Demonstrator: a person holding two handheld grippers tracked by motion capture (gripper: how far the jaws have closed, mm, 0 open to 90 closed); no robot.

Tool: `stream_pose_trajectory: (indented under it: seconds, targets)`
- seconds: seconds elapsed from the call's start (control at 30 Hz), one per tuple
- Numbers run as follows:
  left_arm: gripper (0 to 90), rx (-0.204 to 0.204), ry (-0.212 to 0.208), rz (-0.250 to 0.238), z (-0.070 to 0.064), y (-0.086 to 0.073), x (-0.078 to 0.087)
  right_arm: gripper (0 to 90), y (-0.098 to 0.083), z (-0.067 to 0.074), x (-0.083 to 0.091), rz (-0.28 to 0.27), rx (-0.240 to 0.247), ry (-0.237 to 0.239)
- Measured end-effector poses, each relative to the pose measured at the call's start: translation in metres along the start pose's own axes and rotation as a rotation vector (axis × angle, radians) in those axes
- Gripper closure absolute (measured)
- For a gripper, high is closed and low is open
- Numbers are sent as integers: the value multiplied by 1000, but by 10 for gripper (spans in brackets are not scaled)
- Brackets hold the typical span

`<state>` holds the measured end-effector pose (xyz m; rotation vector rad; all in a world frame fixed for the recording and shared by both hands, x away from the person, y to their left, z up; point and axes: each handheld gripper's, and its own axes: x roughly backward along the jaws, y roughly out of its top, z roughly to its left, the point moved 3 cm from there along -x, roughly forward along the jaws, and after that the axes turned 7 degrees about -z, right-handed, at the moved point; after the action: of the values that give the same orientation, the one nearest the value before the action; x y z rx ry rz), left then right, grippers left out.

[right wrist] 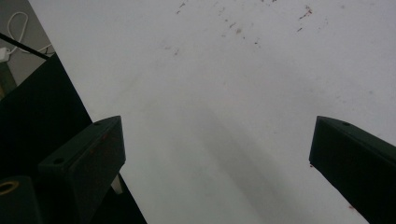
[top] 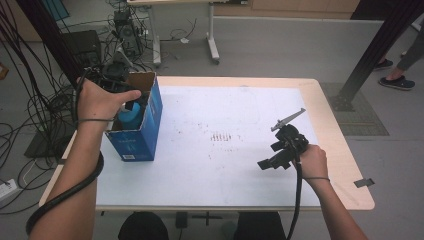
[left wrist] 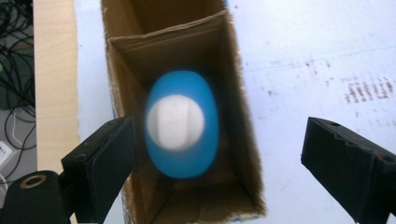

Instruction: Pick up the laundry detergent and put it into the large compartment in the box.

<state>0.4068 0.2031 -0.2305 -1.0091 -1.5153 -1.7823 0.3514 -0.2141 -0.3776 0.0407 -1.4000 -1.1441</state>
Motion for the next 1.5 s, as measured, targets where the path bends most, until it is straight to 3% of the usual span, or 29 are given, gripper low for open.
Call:
stream_pose_trajectory:
  seconds: [0.07, 0.7, 0.97, 1.5]
  targets:
    - [107, -16, 9, -2, -4, 1, 4, 34, 1, 0, 0, -1, 1, 0]
    - [110, -153, -57, -32, -51, 7, 33, 34, 0, 0, 7, 1, -1, -12]
    - [109, -188, -91, -20, -68, 5, 31, 34, -1, 1, 10, -2, 1, -17]
    - [107, -284, -176, 57, -113, -8, 11, 34, -5, 4, 12, -8, -3, -20]
